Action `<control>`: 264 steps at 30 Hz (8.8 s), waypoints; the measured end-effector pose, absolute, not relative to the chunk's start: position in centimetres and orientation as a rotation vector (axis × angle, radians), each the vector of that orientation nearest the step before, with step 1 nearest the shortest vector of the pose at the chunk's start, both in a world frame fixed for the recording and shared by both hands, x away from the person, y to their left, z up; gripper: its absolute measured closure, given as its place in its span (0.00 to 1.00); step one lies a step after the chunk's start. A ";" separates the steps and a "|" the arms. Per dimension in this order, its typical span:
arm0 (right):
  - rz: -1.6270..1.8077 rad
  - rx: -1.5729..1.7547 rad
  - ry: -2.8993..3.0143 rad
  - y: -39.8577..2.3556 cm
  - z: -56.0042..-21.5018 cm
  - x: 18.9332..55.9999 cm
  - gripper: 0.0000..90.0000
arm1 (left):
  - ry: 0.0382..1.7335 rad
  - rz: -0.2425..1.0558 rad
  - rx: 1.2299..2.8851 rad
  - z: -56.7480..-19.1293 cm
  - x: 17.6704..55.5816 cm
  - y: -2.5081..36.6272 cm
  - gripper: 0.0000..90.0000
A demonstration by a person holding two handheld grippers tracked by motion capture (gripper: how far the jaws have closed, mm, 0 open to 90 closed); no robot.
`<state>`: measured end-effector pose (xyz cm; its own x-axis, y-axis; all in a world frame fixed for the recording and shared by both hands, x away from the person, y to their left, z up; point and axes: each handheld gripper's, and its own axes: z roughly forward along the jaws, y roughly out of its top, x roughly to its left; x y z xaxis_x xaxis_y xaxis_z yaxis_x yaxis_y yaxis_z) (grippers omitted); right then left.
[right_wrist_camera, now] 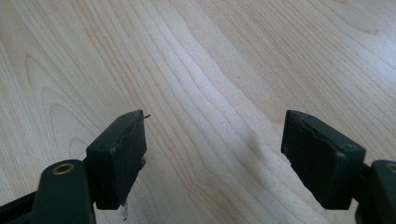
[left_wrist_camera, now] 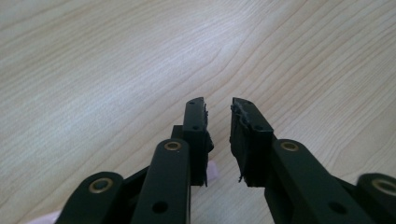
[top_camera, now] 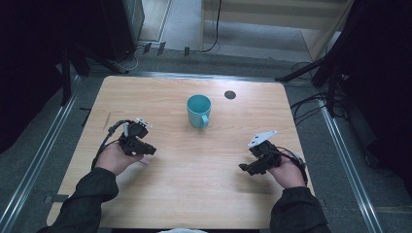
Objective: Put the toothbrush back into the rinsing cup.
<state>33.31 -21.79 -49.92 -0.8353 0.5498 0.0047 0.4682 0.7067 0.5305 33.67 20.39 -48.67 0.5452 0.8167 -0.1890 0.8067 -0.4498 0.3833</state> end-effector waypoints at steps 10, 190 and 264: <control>0.792 0.817 2.764 -21.5 -49.9 33.5 0.25 | 1.399 -0.007 2.381 -49.4 33.7 21.5 0.95; 0.699 0.777 2.794 -21.0 -50.2 33.3 0.25 | 1.939 -0.086 2.167 -50.5 33.3 29.4 0.93; 0.780 0.755 2.773 -21.2 -49.9 33.3 0.25 | 1.133 0.342 1.722 -42.6 34.4 22.2 0.93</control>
